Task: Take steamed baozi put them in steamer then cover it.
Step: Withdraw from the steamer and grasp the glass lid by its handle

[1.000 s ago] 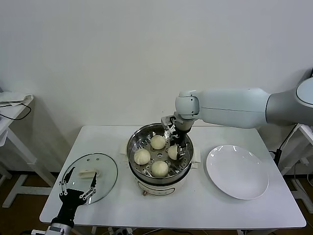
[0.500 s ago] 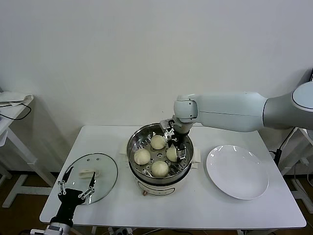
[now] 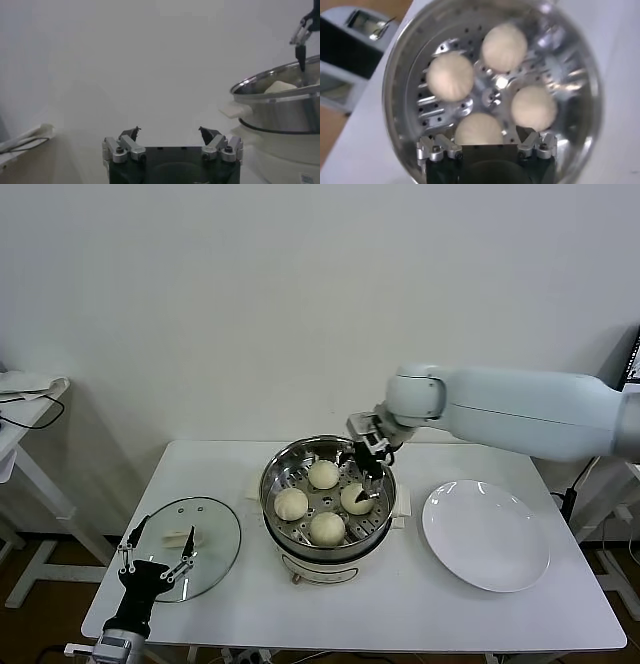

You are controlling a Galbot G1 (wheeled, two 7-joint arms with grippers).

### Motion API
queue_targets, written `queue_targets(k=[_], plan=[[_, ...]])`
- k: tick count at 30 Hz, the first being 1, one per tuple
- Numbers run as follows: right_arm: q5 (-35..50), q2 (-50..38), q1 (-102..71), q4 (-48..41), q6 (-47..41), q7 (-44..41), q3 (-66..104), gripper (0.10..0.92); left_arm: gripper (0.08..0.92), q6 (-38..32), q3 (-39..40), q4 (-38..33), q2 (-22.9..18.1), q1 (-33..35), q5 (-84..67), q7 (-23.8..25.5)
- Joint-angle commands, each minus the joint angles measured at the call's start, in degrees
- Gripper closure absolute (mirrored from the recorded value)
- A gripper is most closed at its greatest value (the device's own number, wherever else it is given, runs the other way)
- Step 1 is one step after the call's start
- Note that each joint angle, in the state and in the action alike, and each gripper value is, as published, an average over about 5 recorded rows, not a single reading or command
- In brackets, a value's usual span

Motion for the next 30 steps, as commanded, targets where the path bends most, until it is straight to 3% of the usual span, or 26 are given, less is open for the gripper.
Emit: queue_targets(k=[1, 6, 11, 18, 30], plan=[[4.22, -18.6, -10.98, 9.67, 12.13, 41.91, 12.76, 0.203, 0.177, 0.03, 0.57, 1.43, 0.14, -2.73, 5.99, -0.53], [4.94, -23.76, -31.74, 9.48, 18.62, 55.59, 32.61, 0.203, 0.177, -0.45, 1.06, 3.58, 0.13, -4.41, 10.36, -1.27], [3.44, -21.96, -62.88, 8.6, 22.19, 61.39, 63.4, 0.203, 0.177, -1.27, 1.36, 6.87, 0.32, -6.0, 17.2, -3.29], [-2.08, -9.75, -91.25, 4.71, 26.04, 59.82, 92.4, 0.203, 0.177, 0.11, 0.77, 10.62, 1.24, -7.05, 29.16, -5.69], [-7.11, 10.14, -106.72, 0.58, 29.07, 52.98, 109.02, 0.203, 0.177, 2.37, -1.71, 16.83, 2.77, -7.17, 59.27, -6.65]])
